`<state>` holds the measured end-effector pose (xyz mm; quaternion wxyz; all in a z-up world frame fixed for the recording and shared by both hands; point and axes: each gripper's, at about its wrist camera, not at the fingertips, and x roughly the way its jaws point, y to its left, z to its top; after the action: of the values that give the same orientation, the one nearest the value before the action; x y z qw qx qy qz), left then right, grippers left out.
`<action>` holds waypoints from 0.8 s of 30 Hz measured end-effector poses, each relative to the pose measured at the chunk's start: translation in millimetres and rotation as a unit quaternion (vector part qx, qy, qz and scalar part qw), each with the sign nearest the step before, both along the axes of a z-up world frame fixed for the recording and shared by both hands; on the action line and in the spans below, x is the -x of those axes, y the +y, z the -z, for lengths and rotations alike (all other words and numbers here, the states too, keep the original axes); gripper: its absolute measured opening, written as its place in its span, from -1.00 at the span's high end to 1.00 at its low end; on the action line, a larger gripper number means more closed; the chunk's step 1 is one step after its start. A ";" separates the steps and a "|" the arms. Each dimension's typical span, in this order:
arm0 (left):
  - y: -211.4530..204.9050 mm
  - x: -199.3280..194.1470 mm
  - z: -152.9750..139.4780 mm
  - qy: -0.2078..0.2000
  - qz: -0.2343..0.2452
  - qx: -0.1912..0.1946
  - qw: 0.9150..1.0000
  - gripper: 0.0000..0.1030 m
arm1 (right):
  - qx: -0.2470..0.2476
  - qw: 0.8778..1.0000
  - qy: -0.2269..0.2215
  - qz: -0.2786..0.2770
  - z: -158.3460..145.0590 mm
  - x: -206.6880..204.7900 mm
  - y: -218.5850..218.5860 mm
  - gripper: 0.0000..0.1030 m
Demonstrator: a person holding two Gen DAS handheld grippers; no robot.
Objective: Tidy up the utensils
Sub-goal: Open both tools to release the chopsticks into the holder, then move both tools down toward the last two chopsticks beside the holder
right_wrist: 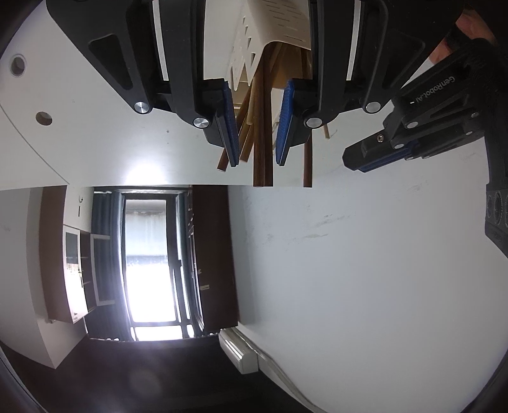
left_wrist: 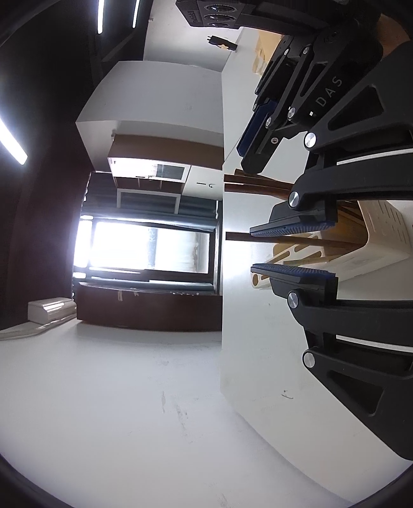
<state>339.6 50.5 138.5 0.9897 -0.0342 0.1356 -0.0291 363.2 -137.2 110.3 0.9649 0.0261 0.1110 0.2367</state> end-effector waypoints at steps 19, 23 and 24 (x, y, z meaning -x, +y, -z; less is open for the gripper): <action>1.3 36.8 6.8 0.020 -0.001 -0.020 1.000 0.30 | 0.023 0.998 0.035 0.038 14.7 29.7 -9.9 0.09; 2.5 48.0 17.6 0.042 -0.001 -0.023 0.999 0.25 | 0.038 0.996 0.069 0.047 23.9 33.7 -8.8 0.02; 4.7 50.8 21.7 0.048 -0.002 -0.019 0.999 0.24 | 0.040 0.995 0.075 0.049 26.4 35.6 -8.6 -0.03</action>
<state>288.8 55.2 116.9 0.9827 -0.0174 0.1831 -0.0229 327.6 -145.7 84.0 0.9646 0.0105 0.1911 0.1816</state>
